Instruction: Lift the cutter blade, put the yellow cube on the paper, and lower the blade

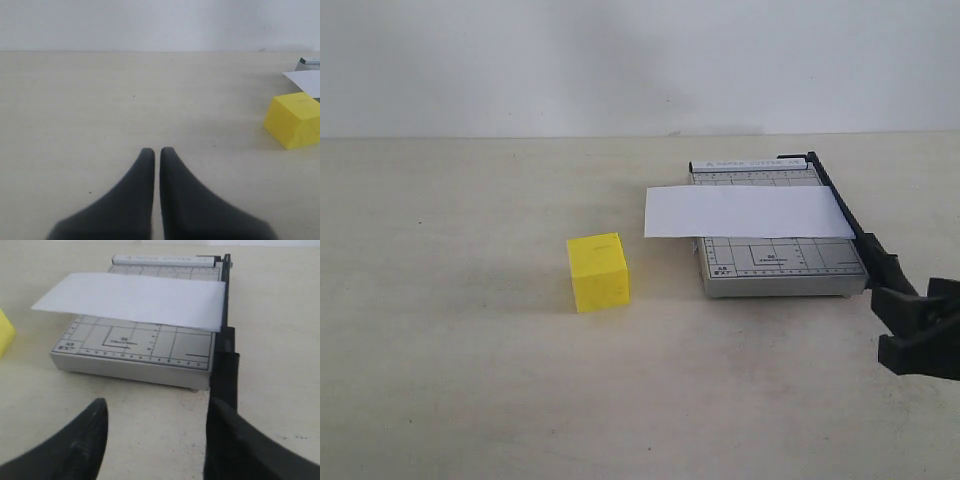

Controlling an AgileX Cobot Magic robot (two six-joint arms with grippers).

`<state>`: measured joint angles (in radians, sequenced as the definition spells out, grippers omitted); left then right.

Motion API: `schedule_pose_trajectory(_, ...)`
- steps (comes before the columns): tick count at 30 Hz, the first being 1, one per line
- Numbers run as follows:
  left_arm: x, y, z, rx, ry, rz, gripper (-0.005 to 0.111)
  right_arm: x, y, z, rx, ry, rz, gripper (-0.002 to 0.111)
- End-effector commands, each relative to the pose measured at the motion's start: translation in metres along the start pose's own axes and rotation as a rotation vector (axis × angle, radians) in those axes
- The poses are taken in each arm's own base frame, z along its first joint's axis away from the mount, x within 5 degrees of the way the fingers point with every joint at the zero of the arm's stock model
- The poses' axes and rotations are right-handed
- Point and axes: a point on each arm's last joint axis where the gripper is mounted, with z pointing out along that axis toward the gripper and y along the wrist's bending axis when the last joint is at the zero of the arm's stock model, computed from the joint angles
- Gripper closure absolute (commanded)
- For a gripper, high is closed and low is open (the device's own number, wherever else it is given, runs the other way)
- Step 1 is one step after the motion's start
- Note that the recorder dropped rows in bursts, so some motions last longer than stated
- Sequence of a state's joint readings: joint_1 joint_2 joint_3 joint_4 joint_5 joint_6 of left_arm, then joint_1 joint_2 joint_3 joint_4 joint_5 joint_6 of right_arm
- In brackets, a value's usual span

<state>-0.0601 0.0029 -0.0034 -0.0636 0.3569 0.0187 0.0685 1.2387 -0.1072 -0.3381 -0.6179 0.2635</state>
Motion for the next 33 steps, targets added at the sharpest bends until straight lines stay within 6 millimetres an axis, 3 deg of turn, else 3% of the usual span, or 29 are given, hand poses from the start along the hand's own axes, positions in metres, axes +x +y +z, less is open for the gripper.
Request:
schedule_pose_trajectory(1, 0.000, 0.000, 0.000, -0.001, -0.015, 0.001, 0.102, -0.005, -0.008, 0.005, 0.078, -0.028, -0.015, 0.040)
schedule_pose_trajectory(9, 0.000, 0.000, 0.000, -0.001, -0.015, 0.001, 0.102, -0.010, -0.017, 0.023, 0.137, 0.018, -0.030, 0.039)
schedule_pose_trajectory(15, -0.001, 0.000, 0.000, -0.001, -0.016, 0.001, 0.102, 0.007, -0.022, 0.049, 0.131, 0.148, -0.056, 0.039)
schedule_pose_trajectory(20, -0.001, 0.000, 0.000, -0.001, -0.016, 0.001, 0.102, 0.021, -0.024, 0.057, 0.134, 0.218, 0.017, 0.040)
schedule_pose_trajectory(23, -0.001, 0.000, 0.000, -0.001, -0.016, 0.001, 0.102, 0.023, -0.024, 0.057, 0.140, 0.223, 0.068, 0.053)
schedule_pose_trajectory(29, -0.001, 0.000, 0.000, -0.001, -0.016, 0.001, 0.102, 0.023, -0.024, 0.057, 0.140, 0.223, 0.068, 0.108)
schedule_pose_trajectory(33, -0.001, 0.000, 0.000, -0.001, -0.016, 0.001, 0.102, 0.021, -0.024, 0.058, 0.138, 0.201, 0.067, 0.108)
